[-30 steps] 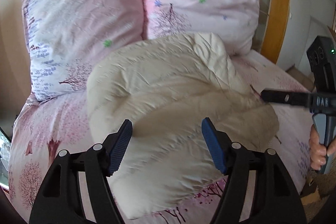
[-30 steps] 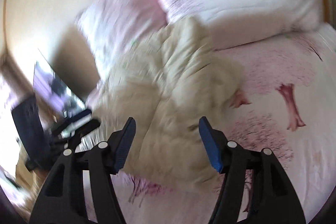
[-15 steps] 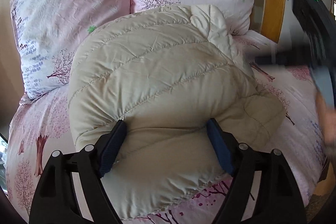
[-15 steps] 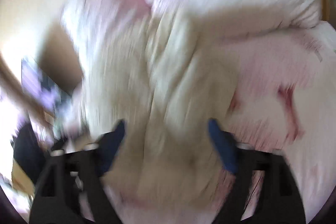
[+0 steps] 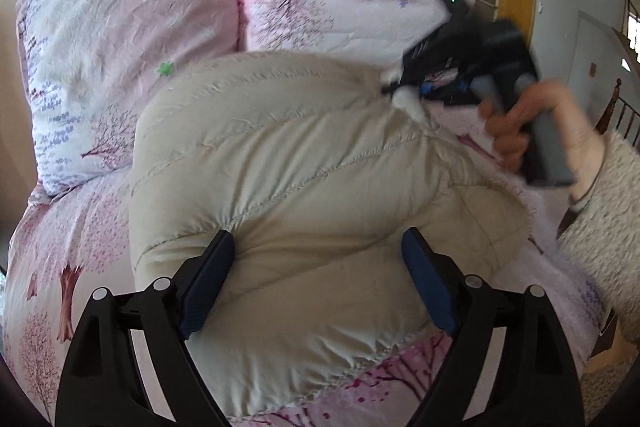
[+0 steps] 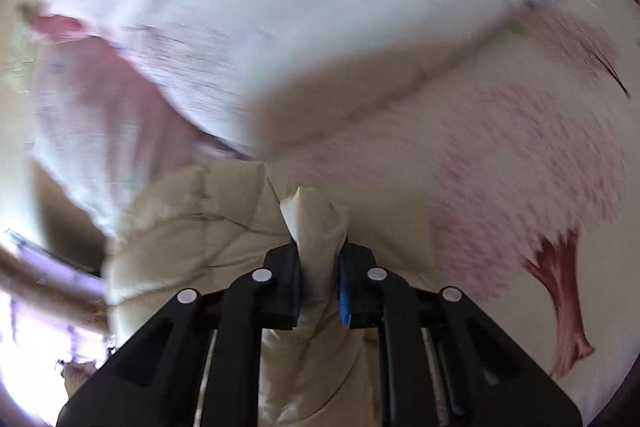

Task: Fold large clothes

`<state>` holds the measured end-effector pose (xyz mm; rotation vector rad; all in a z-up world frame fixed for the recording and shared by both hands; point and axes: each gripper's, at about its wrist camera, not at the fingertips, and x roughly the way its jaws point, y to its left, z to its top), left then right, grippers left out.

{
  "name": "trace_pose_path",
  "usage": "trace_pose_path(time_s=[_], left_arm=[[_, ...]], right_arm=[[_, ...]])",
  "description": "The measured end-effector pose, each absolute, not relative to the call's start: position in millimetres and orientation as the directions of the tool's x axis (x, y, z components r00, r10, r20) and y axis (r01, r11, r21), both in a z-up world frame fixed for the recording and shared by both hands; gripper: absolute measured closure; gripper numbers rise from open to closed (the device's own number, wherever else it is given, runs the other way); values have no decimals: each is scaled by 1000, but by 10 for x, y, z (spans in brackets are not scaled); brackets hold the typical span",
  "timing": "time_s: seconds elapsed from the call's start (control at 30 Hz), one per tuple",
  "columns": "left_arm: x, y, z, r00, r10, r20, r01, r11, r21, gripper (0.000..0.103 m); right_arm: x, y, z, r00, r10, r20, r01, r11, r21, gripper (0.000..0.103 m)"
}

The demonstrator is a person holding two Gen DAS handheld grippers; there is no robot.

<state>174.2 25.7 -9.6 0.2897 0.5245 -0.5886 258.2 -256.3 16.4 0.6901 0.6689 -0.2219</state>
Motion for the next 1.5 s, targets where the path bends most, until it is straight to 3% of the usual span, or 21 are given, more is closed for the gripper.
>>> trace_pose_path(time_s=[0.13, 0.27, 0.43, 0.6, 0.73, 0.9, 1.17, 1.23, 1.33, 1.4, 1.5], left_arm=[[1698, 151, -92, 725, -436, -534, 590, 793, 154, 14], [1604, 265, -16, 727, -444, -524, 580, 805, 123, 14], [1532, 582, 183, 787, -414, -457, 500, 862, 81, 14], [1631, 706, 149, 799, -359, -483, 427, 904, 33, 14], [1653, 651, 26, 791, -324, -519, 406, 913, 49, 14], [1675, 556, -130, 794, -272, -544, 386, 916, 105, 11], [1769, 481, -275, 790, -241, -564, 370, 921, 125, 1], [1788, 486, -282, 786, -237, -570, 363, 925, 116, 1], [1774, 520, -268, 777, -236, -584, 353, 931, 93, 1], [1741, 573, -242, 769, -249, -588, 353, 933, 67, 1], [1639, 693, -201, 768, -272, -580, 349, 937, 23, 1]], right_arm=[[2763, -2516, 8, 709, -9, -705, 473, 748, 466, 83], [2632, -2347, 192, 738, -37, -674, 442, 781, 441, 50], [1875, -1838, 463, 841, -58, -537, 300, 877, 376, 48], [1164, -1431, 332, 865, -40, -500, 200, 942, 269, 49], [953, -1187, 127, 855, -40, -517, 171, 963, 208, 49], [1168, -1220, -251, 781, -53, -622, 226, 953, 203, 45], [1291, -1279, -384, 765, -54, -641, 231, 953, 196, 39], [1298, -1275, -376, 769, -48, -638, 223, 954, 198, 36], [1207, -1227, -304, 785, -51, -618, 217, 956, 196, 22], [1111, -1158, -235, 804, -77, -590, 219, 960, 173, 5], [937, -1032, -89, 822, -205, -531, 282, 957, 67, 2]])
